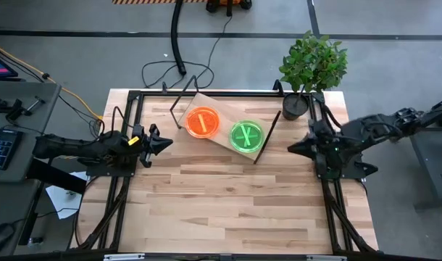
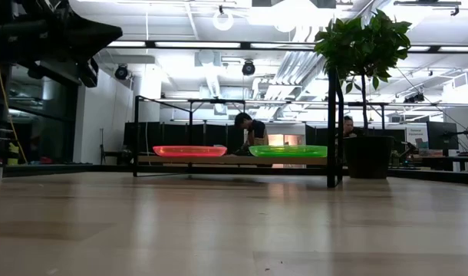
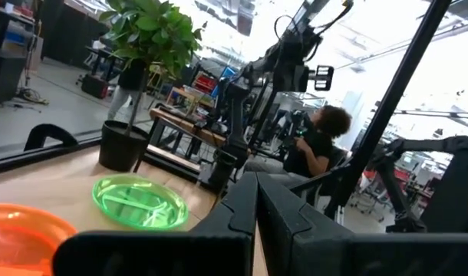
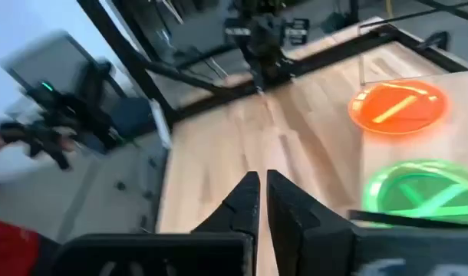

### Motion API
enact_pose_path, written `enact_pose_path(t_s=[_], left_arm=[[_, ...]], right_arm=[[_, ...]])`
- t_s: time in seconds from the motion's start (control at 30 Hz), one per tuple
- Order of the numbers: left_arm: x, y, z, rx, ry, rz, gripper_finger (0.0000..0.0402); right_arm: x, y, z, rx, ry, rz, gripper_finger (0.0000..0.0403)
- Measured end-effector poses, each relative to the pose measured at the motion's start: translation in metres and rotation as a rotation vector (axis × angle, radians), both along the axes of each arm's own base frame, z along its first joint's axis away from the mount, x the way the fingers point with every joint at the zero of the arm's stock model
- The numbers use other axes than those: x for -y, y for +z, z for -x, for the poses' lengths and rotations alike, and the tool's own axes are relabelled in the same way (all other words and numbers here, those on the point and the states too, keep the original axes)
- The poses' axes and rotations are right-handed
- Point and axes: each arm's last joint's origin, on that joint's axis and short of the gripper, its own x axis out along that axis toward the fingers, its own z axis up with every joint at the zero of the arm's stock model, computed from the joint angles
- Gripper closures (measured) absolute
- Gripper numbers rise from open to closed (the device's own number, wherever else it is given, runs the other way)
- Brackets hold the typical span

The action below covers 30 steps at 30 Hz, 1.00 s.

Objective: Place and stack plates onto a shelf
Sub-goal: Return to Home Position

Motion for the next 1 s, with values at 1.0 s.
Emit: enact_pose_path(t_s=[1.0], left_arm=[[0.000, -0.001, 0.002, -0.006, 0.001, 0.000, 0.0401]], right_arm=[[0.024, -0.174, 0.027, 0.505, -0.049, -0.021, 0.0403]])
